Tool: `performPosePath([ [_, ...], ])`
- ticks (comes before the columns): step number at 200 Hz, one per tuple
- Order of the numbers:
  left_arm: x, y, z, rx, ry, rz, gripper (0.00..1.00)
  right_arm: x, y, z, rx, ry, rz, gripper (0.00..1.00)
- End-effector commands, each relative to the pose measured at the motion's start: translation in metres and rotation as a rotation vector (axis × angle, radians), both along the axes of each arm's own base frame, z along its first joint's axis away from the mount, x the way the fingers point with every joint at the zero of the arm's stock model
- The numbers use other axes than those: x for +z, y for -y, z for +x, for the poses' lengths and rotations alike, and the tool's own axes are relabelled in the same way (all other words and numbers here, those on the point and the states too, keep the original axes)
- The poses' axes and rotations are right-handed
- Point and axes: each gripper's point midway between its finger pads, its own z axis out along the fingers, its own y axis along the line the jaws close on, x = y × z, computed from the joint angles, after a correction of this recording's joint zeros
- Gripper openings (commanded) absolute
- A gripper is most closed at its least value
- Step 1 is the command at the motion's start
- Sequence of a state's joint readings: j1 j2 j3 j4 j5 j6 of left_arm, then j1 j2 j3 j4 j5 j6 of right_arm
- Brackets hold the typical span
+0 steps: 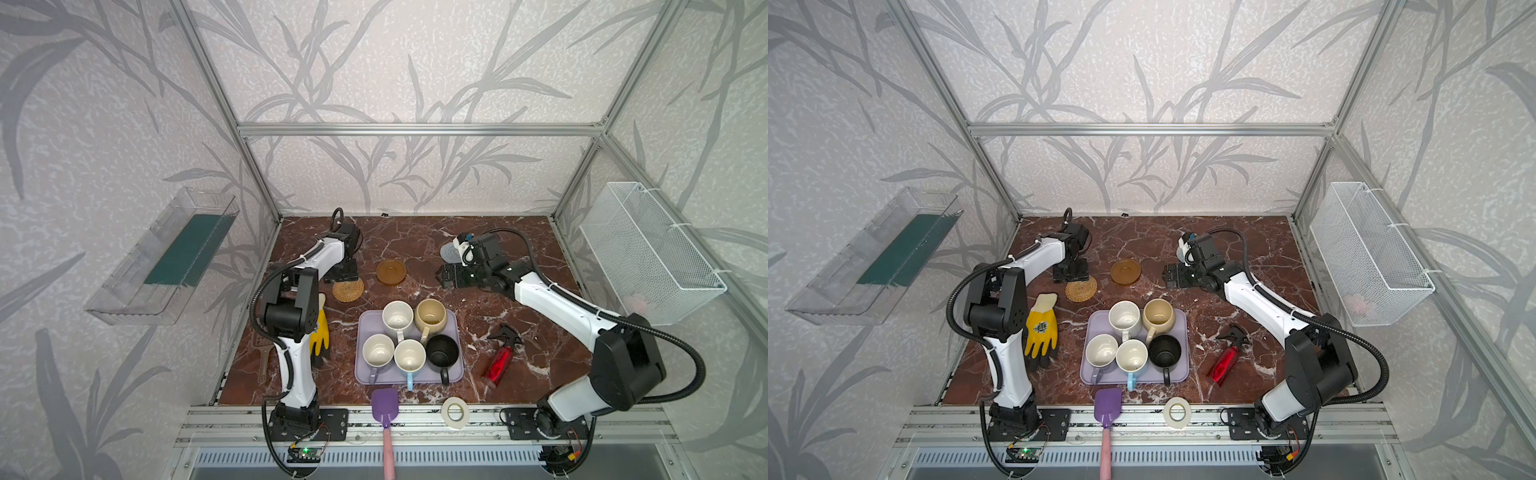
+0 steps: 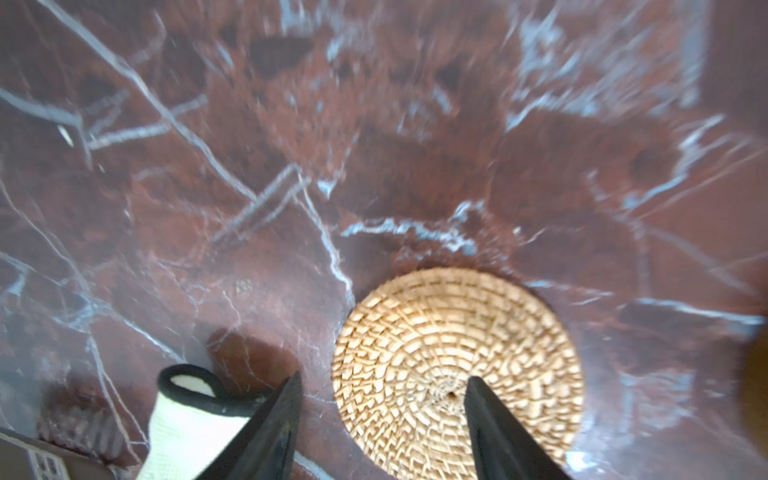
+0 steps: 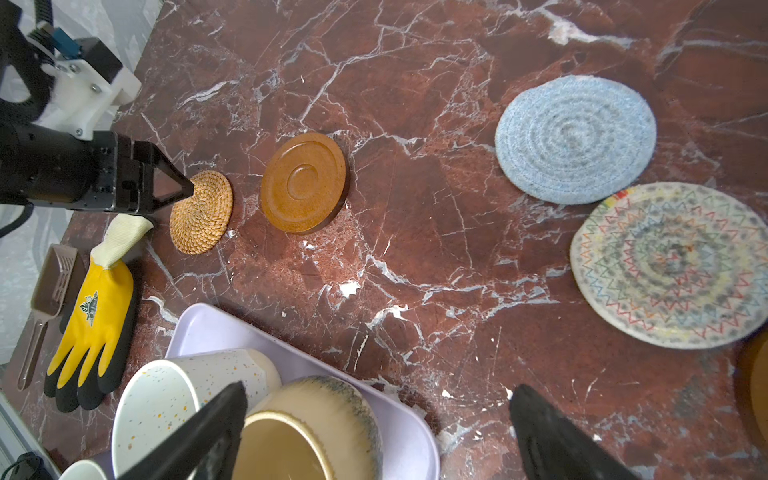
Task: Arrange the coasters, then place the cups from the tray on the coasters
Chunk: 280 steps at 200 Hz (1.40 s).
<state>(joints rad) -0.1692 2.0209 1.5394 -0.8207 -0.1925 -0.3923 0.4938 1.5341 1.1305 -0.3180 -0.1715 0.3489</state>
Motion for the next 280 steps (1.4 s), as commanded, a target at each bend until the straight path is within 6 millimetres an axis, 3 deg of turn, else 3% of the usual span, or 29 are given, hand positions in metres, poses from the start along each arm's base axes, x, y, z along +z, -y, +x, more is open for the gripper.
performPosePath([
  [1, 0.037, 0.002, 0.006, -0.001, 0.056, -0.028, 0.7, 0.015, -0.003, 0.002, 0.0, 0.035, 0.028, 0.99],
  [42, 0.066, 0.039, 0.021, -0.043, 0.143, -0.228, 0.96, 0.025, 0.016, 0.01, -0.072, 0.081, -0.006, 0.99],
  [69, 0.073, 0.061, 0.028, -0.076, 0.19, -0.328, 0.98, 0.033, 0.026, 0.011, -0.057, 0.116, 0.048, 0.99],
  [102, 0.059, 0.082, 0.031, -0.093, 0.17, -0.323, 0.86, 0.033, 0.028, 0.012, -0.042, 0.105, 0.046, 0.99],
  [126, 0.046, 0.093, 0.036, -0.088, 0.168, -0.323, 0.83, 0.028, 0.024, 0.016, -0.02, 0.087, 0.031, 0.99],
  [180, 0.012, 0.103, 0.047, -0.114, 0.115, -0.259, 0.7, 0.035, 0.017, 0.033, 0.015, 0.078, -0.008, 0.99],
  [240, -0.01, 0.115, 0.047, -0.169, 0.069, -0.202, 0.7, 0.017, 0.018, 0.032, 0.009, 0.042, -0.018, 0.99],
  [280, -0.021, 0.121, 0.046, -0.187, 0.034, -0.2, 0.69, 0.017, 0.019, 0.032, 0.004, 0.041, -0.015, 0.99],
])
